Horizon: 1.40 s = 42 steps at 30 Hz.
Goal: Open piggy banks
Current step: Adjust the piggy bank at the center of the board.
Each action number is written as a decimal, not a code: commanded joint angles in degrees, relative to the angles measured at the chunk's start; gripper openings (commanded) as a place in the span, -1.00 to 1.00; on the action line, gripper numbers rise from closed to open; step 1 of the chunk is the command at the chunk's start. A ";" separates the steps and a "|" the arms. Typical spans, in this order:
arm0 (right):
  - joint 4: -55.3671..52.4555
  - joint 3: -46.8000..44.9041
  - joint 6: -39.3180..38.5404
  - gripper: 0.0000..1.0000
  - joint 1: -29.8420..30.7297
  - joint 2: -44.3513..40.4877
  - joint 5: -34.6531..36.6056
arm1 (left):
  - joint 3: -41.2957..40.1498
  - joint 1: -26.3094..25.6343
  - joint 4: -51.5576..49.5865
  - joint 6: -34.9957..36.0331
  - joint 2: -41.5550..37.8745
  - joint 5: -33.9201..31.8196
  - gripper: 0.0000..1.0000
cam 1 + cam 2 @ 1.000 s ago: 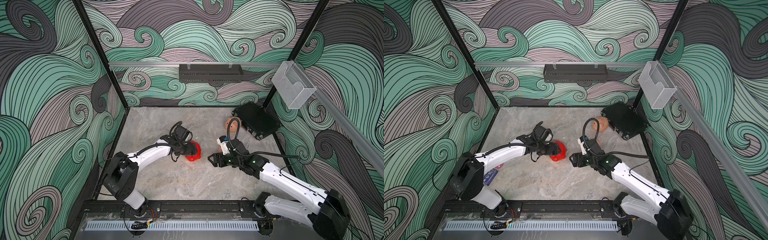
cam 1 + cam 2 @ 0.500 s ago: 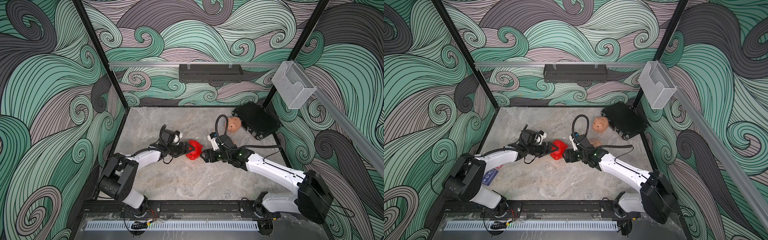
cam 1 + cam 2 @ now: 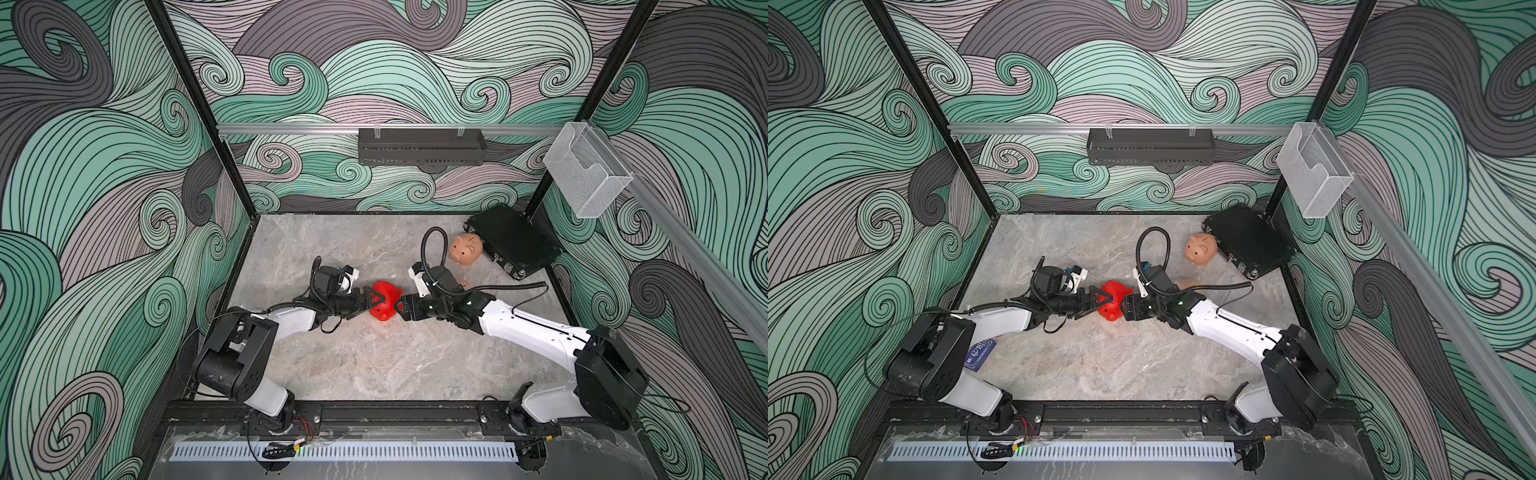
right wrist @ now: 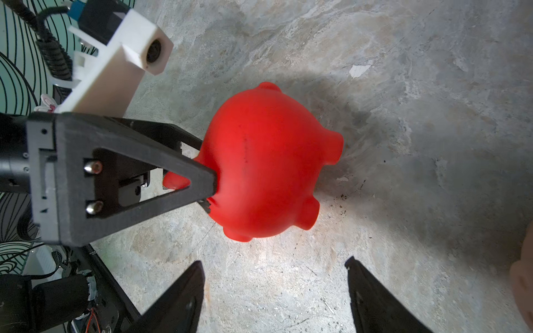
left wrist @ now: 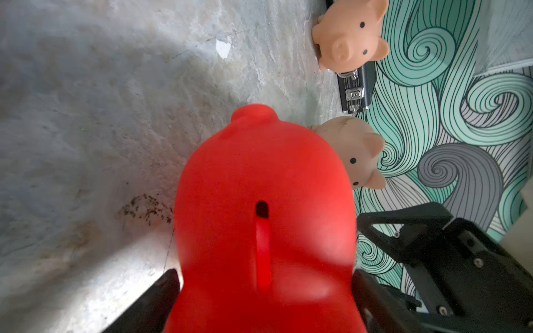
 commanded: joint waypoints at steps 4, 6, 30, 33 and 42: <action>0.89 1.69 0.70 0.54 0.44 1.29 0.35 | -1.25 1.13 0.05 0.38 0.98 0.96 0.97; 0.99 1.68 0.85 0.54 0.44 1.49 0.43 | -1.51 1.60 0.15 0.43 0.95 1.04 0.97; -16.03 19.18 -8.18 0.49 0.29 13.15 14.27 | -2.64 3.76 -6.11 2.37 -3.79 -0.75 0.86; -17.25 22.90 -8.45 0.46 0.18 16.55 14.70 | -2.20 3.76 -6.79 2.45 -3.94 -1.17 0.80; -22.12 32.53 -8.48 0.40 0.00 25.45 17.08 | -0.34 3.81 -10.88 3.54 -5.28 -3.21 0.76</action>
